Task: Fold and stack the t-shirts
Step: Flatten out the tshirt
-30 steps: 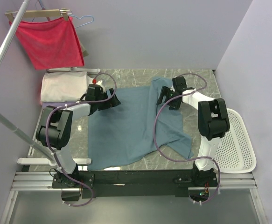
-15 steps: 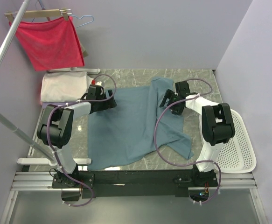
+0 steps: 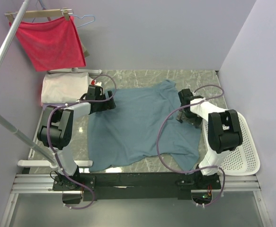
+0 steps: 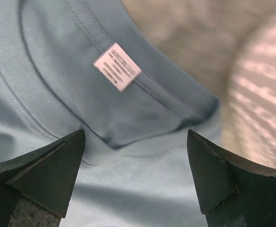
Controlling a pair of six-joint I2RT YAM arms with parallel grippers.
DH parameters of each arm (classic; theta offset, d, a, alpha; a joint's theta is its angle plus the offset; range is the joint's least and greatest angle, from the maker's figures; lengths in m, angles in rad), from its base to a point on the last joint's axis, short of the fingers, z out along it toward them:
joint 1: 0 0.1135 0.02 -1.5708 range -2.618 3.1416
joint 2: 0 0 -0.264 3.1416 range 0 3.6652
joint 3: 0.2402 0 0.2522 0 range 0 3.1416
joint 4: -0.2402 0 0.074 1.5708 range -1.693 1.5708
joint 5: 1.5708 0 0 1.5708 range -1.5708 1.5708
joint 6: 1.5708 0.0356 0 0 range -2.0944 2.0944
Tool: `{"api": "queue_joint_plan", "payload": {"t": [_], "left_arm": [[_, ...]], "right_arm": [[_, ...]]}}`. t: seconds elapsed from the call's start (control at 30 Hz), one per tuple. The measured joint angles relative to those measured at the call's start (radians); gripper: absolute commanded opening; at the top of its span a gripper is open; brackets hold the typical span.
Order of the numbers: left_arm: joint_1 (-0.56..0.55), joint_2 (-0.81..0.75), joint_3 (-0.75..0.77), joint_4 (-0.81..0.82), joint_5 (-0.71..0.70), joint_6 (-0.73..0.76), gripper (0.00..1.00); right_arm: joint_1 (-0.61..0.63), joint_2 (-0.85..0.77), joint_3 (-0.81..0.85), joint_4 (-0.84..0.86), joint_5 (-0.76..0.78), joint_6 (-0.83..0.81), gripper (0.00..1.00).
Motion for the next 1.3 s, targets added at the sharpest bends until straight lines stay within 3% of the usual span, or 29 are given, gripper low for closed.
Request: {"api": "queue_joint_plan", "payload": {"t": [0.33,0.47,0.57,0.7,0.83,0.9,1.07,1.17,1.3], "left_arm": [[0.009,-0.070,-0.022,-0.151,-0.088,0.011,0.99],[0.013,-0.129,-0.046,-0.162,-0.060,0.007,0.99],[0.014,-0.146,-0.021,-0.160,-0.020,0.005,0.99],[0.014,-0.108,0.056,-0.146,0.034,-0.006,0.99],[0.014,-0.077,0.064,-0.108,0.068,-0.032,0.99],[0.014,-0.065,0.064,-0.097,0.071,-0.044,0.99],[0.014,-0.025,0.073,-0.090,0.067,-0.053,0.99],[0.014,-0.002,0.100,-0.095,0.060,-0.053,0.99],[0.014,0.009,0.138,-0.096,0.053,-0.051,1.00]], "right_arm": [[0.001,-0.200,-0.003,-0.193,0.156,0.004,1.00],[-0.002,-0.329,0.010,-0.096,0.075,-0.060,1.00],[-0.008,-0.375,0.017,0.074,-0.035,-0.108,1.00],[-0.024,-0.165,0.246,0.142,-0.177,-0.143,1.00],[-0.039,0.215,0.621,0.187,-0.270,-0.183,1.00],[-0.045,0.333,0.700,0.197,-0.311,-0.198,1.00],[-0.078,0.608,0.977,0.076,-0.442,-0.220,1.00],[-0.097,0.691,1.092,0.026,-0.497,-0.239,1.00],[-0.112,0.693,1.097,0.002,-0.547,-0.256,0.94]]}}
